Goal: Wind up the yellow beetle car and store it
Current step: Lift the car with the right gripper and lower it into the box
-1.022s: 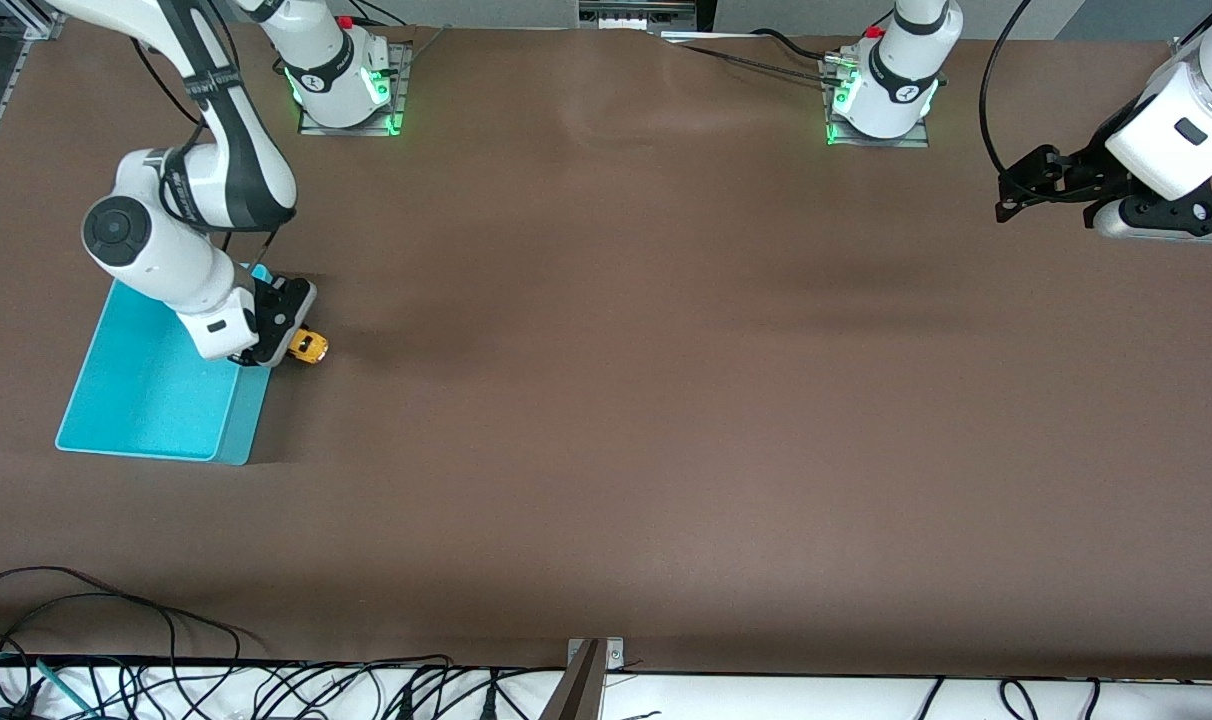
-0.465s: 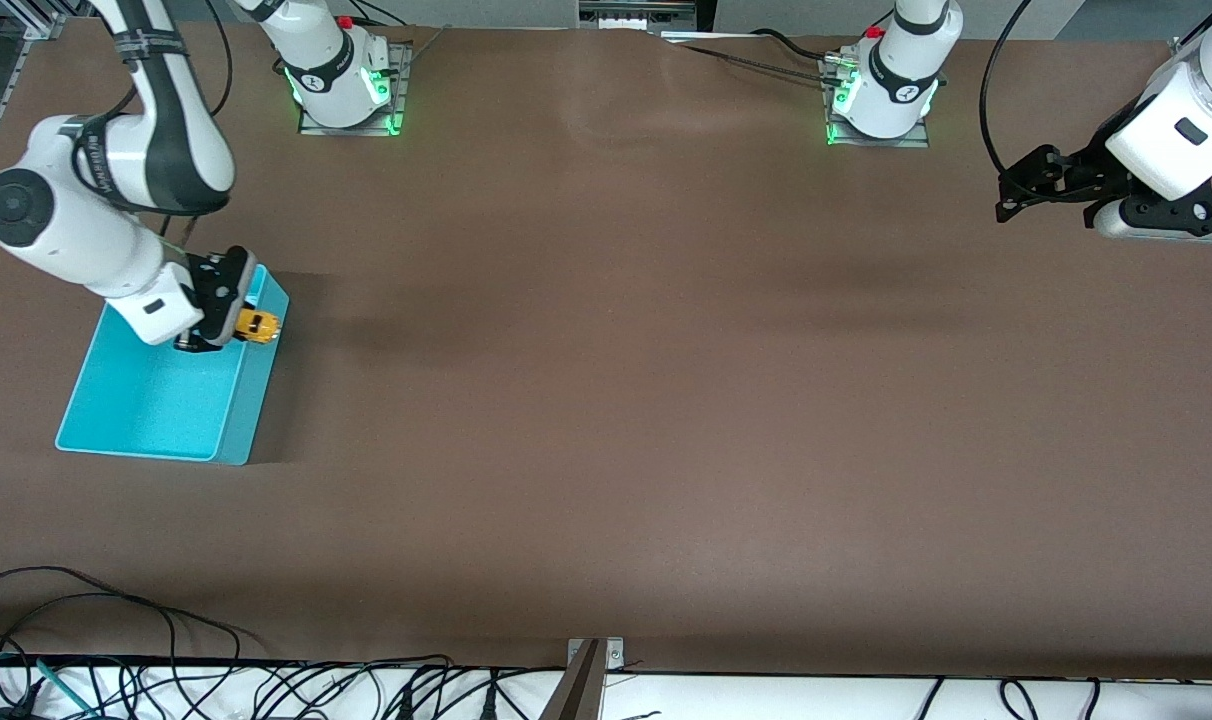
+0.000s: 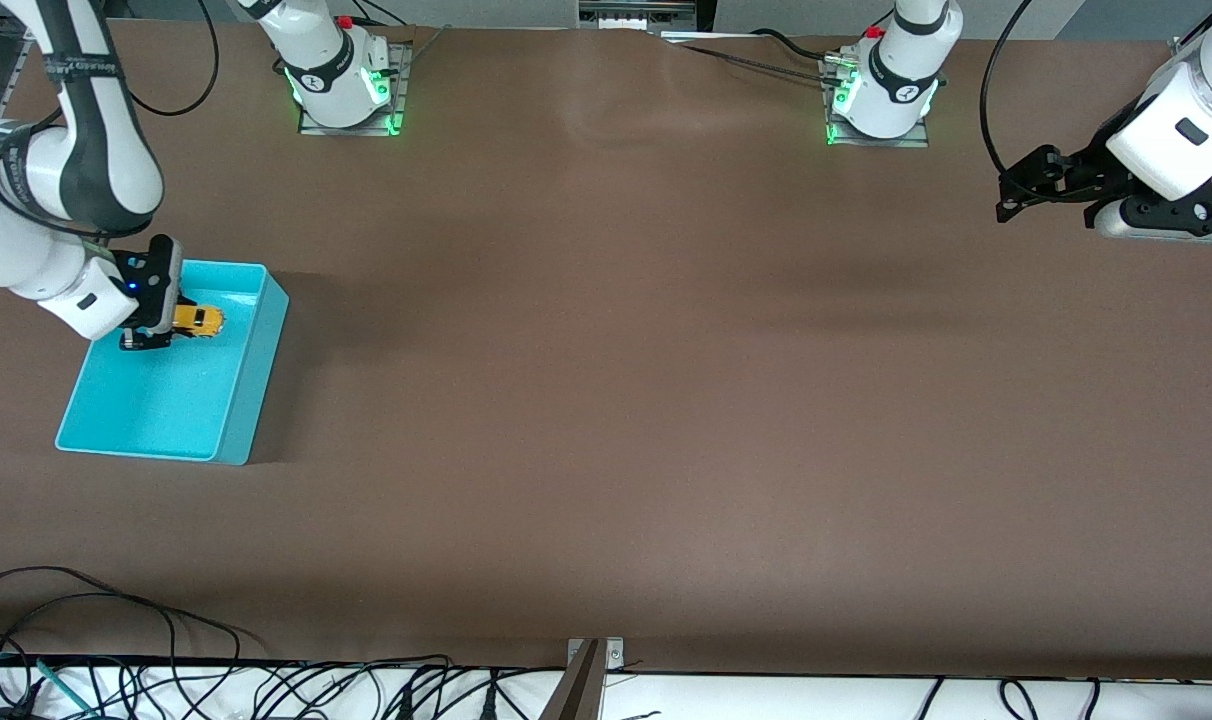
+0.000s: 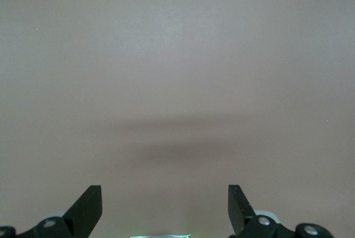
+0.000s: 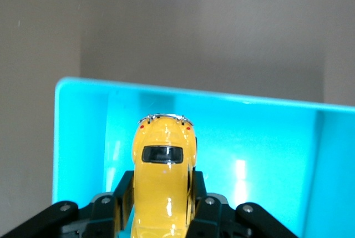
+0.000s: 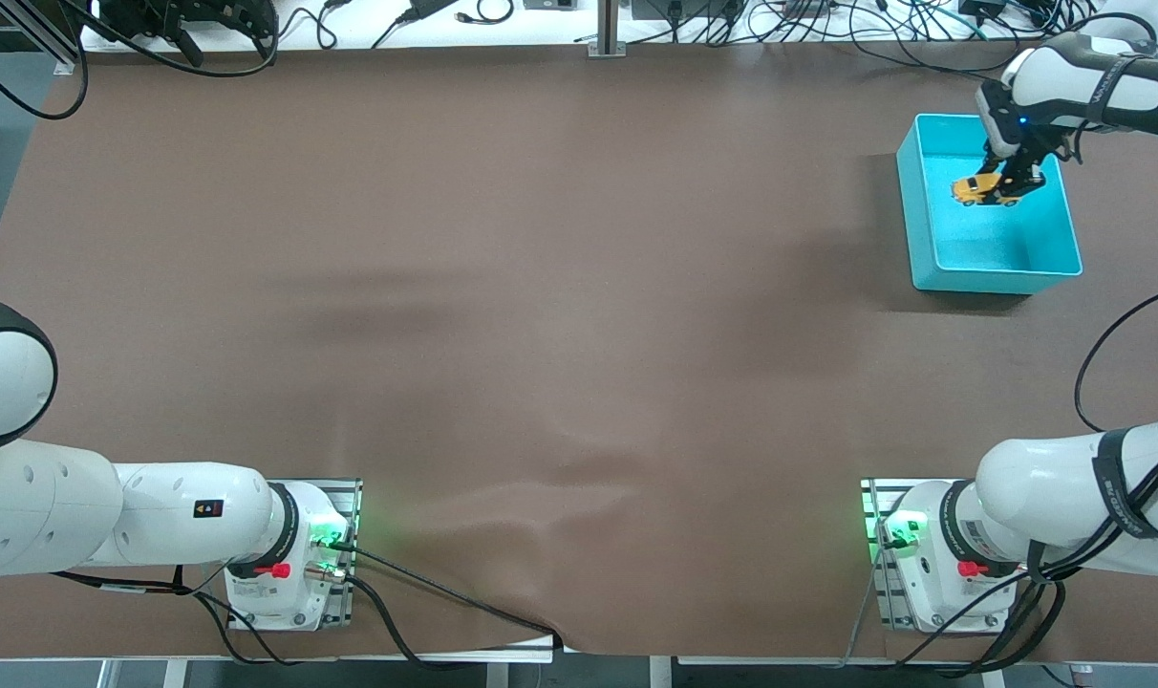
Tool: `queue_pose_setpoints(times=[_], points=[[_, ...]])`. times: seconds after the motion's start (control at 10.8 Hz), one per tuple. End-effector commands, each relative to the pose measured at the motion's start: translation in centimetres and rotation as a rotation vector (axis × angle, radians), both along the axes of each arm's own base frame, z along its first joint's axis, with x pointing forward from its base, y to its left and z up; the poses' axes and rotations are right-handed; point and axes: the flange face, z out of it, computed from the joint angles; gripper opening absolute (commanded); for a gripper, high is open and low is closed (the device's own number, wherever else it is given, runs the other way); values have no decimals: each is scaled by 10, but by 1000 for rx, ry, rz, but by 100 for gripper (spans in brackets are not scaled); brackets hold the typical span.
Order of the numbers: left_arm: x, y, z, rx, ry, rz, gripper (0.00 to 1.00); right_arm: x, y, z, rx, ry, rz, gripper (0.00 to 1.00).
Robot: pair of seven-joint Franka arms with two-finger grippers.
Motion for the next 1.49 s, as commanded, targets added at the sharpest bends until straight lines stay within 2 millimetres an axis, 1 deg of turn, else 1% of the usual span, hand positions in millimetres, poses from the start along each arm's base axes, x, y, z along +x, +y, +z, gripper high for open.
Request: queue_pose_setpoints(times=[0.0,0.09,0.19,0.37,0.56,0.84,1.02,1.12,1.21,1.3,1.39], points=[[3,2,5,-1,8,9,100,8,-26,-22,29,27,59,0],[3,2,5,-1,7,7,100,6,-31,-35,40,43,75,0],[3,2,6,-1,5,9,100,3,-40,-50,50,49,78,0],[3,2,5,-1,8,9,100,-4,-49,-80,68,56,102,0],[3,2,6,-1,6,9,100,-7,-60,-103,91,39,144,0],[3,2,6,-1,6,10,100,-11,-69,-126,124,35,126,0],[3,2,6,-1,6,10,100,-14,-71,-126,134,44,113,0],[3,2,4,-1,9,10,100,-17,-74,-127,146,51,95,66],[3,1,5,-2,8,13,100,-20,-74,-127,175,61,67,100],[3,-1,6,0,5,12,100,-21,-76,-125,185,68,55,100],[3,0,6,0,6,12,100,-21,-76,-115,187,71,56,100]])
